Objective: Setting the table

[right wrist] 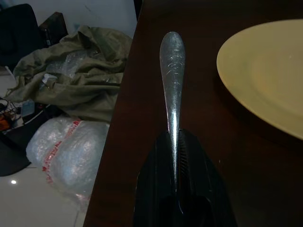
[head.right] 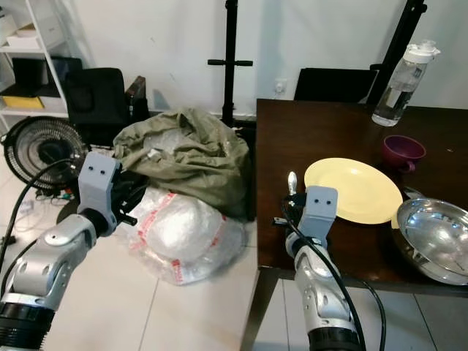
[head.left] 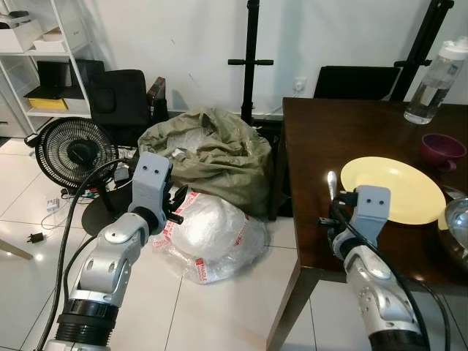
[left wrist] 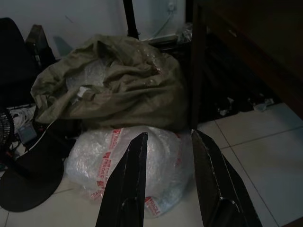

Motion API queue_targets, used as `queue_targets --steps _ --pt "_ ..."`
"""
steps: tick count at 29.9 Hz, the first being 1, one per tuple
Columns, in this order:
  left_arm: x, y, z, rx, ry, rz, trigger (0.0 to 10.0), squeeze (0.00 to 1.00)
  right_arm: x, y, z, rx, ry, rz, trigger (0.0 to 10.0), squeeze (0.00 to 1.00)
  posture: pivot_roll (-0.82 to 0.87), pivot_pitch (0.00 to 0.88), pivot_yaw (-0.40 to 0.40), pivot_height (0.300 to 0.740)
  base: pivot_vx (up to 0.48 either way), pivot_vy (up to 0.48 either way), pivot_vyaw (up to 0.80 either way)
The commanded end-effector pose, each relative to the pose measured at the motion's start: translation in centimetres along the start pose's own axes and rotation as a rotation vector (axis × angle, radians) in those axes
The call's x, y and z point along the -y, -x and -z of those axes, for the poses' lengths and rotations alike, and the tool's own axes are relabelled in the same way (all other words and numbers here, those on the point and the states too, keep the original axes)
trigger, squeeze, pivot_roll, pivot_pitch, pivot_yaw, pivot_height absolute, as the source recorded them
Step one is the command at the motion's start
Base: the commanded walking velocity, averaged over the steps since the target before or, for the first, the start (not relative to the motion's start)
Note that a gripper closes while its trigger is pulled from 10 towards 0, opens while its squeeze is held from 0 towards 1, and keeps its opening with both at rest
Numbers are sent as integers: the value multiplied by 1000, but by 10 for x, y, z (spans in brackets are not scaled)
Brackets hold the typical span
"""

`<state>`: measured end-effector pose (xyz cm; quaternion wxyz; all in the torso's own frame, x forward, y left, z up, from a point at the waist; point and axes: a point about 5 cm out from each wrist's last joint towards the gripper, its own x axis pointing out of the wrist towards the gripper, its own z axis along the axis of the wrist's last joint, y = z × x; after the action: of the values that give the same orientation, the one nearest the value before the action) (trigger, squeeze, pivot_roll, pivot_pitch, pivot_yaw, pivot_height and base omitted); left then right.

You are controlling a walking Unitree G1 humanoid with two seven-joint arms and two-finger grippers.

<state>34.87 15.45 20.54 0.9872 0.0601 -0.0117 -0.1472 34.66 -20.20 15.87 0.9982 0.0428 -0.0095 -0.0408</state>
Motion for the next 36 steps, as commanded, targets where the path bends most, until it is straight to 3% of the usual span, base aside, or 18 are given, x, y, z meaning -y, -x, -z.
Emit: queue_targets --steps 1,9,10,11,12,13,22,23,25,28,31,33,35,36 --pt "-2 4 6 -23 -1 -9 10000 0 0 -1 6 -12 6 -6 10000 0 7 143 109 740 0 0 0" --pt "-3 8 7 -32 1 -17 10000 0 4 -8 10 -19 1 6 10000 0 16 148 106 740 0 0 0" --pt "-3 9 8 -33 1 -18 10000 0 5 -9 11 -19 2 10 10000 408 18 149 108 740 0 0 0" --pt "-3 9 8 -33 1 -18 10000 0 5 -9 11 -19 2 10 10000 408 18 149 108 740 0 0 0" --pt "-3 9 8 -35 1 -18 10000 0 6 -10 12 -20 1 19 10000 827 19 150 108 740 0 0 0" --pt "-3 9 8 -36 1 -18 10000 0 7 -11 12 -20 -3 28 10000 1000 19 150 108 740 0 0 0" --pt "-2 8 7 -38 4 -15 10000 0 16 -12 7 16 -2 65 10000 1000 11 151 112 740 0 0 0" --pt "-2 8 8 -38 5 -15 10000 0 16 -12 4 33 3 61 10000 0 11 151 112 740 0 0 0" --pt "-1 8 8 -38 6 -14 10000 0 16 -11 0 55 9 52 10000 0 11 151 112 740 0 0 0" --pt "-1 9 8 -38 7 -12 10000 0 8 0 -25 177 9 -31 10000 0 6 150 115 740 0 0 0" --pt "-1 9 8 -39 7 -12 10000 0 4 5 -31 209 6 -58 10000 0 5 150 116 740 0 0 0" --pt "1 11 10 -44 -8 -6 10000 0 -6 20 -42 267 -2 -120 10000 0 1 150 119 740 0 0 0" --pt "1 11 10 -44 -8 -6 10000 0 -6 20 -42 267 -2 -120 10000 0 1 150 119 740 0 0 0" --pt "4 13 13 -45 -33 5 10000 0 -12 30 -45 284 -10 -145 10000 0 -2 150 119 740 0 0 0"
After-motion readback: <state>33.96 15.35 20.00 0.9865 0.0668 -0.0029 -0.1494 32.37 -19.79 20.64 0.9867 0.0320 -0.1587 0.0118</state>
